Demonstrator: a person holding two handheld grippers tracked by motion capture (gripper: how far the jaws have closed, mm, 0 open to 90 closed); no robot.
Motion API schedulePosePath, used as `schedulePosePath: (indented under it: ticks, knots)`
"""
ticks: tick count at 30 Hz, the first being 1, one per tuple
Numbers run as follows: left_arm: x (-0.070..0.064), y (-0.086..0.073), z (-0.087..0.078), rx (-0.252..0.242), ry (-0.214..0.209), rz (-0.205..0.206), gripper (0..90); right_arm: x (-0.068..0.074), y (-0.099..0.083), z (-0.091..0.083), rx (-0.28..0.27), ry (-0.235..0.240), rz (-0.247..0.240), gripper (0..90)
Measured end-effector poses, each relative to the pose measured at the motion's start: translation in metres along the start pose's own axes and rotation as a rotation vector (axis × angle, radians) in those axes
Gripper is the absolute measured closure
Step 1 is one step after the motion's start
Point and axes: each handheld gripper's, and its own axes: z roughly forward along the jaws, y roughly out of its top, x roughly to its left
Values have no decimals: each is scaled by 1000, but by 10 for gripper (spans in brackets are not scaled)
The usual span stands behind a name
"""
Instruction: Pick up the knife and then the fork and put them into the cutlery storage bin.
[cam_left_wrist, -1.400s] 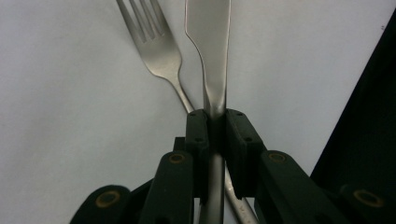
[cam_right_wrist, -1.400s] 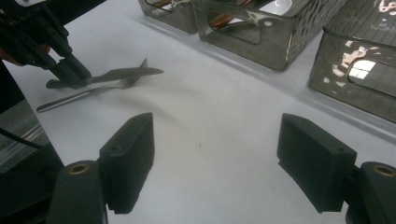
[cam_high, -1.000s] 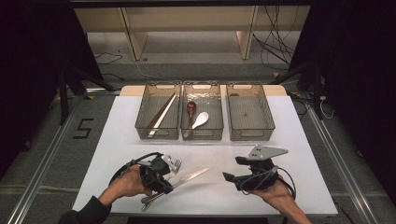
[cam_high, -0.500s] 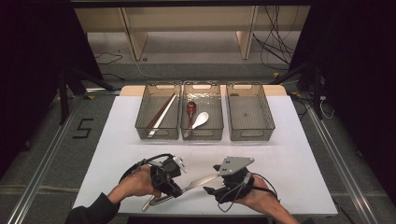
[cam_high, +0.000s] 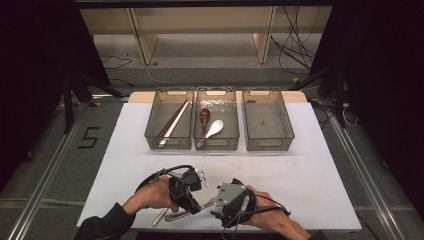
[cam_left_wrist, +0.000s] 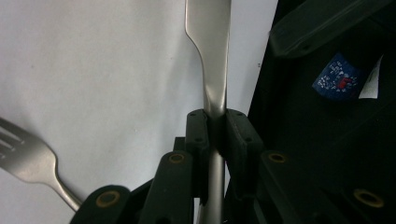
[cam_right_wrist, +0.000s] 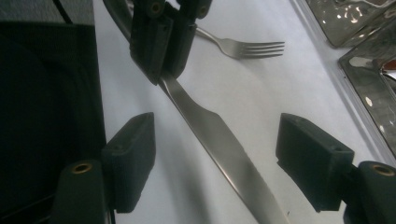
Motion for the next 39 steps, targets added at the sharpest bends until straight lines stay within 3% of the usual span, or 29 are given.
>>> schedulePosePath:
  ticks: [4,17,21,25,31,33,39]
  knots:
    - [-1,5,1,10,-10,9,794,2,0,3,26,-11,-46,328]
    - [-2,14,2,30,-37,17,793,10,-3,8,72,-13,-113,473]
    - [-4,18,2,37,-45,23,793,10,-3,10,85,-33,-158,504]
    - [-6,21,4,38,-53,30,793,14,-4,10,94,-12,-155,540]
    - [-7,24,4,45,-72,36,793,16,-5,11,84,-37,-183,626]
    - [-7,24,5,51,-75,39,793,15,-5,10,88,-26,-197,653]
    - [-6,23,8,58,-108,37,791,17,-8,10,96,-4,-283,713]
